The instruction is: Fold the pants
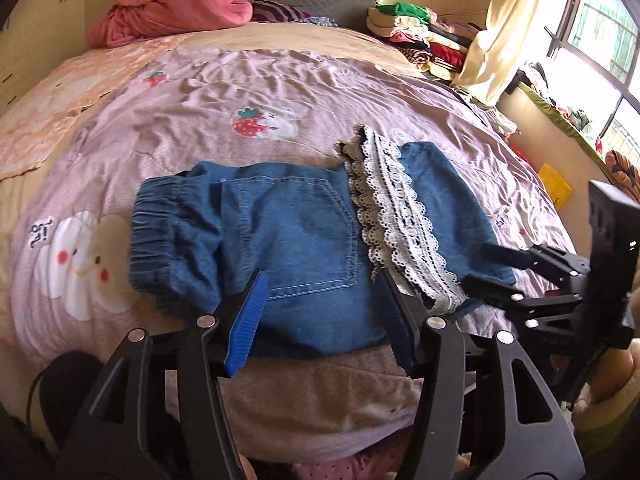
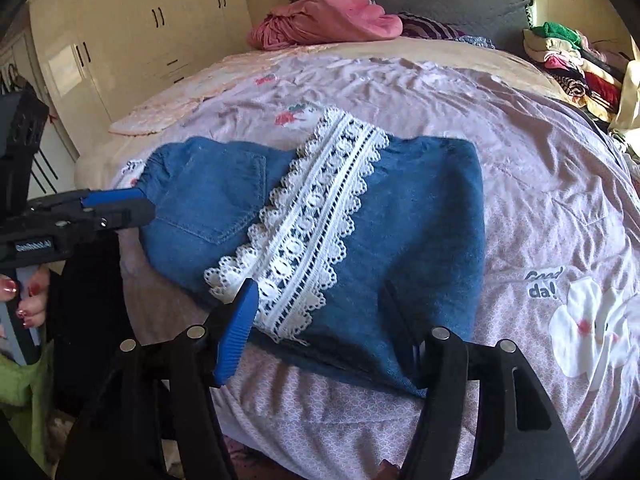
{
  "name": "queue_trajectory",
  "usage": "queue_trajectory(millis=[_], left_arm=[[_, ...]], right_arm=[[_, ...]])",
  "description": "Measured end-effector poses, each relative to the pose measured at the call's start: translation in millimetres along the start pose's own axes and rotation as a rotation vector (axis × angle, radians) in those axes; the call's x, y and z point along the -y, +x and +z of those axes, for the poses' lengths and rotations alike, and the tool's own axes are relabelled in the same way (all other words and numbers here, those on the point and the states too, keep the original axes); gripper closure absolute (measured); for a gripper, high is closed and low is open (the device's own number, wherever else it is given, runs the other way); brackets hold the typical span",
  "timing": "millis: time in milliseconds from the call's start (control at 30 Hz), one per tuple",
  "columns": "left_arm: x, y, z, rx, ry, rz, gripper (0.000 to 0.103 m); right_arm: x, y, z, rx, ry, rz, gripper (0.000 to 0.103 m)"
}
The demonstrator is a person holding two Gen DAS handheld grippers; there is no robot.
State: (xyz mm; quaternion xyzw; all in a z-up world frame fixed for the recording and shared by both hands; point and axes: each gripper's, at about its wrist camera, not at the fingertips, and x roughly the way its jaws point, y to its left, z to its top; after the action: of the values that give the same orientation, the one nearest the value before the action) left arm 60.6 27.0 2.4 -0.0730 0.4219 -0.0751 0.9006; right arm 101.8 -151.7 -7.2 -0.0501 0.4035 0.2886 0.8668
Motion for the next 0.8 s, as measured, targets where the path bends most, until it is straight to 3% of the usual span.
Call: queue_trajectory(millis=[267,433,800], left_arm=[[-18.8,-9.0,-3.3,0.011,-0.034,0.025,0.045],[-33.5,-13.2,-5.9,0.017,-0.062,0.039,0.036],[-63.4,-11.7,-9.5,0.013,-0.115,0.053,0.028]], right_arm=[[-22.6,-13.7,27.2,0.061,-0.052,0.011,0.032],[-36.6,-7.0,40.2,0.061,-0.071,0.033,0.026],[-66.3,19.6,74.5,0.044,-0.132,0.078,0.022]])
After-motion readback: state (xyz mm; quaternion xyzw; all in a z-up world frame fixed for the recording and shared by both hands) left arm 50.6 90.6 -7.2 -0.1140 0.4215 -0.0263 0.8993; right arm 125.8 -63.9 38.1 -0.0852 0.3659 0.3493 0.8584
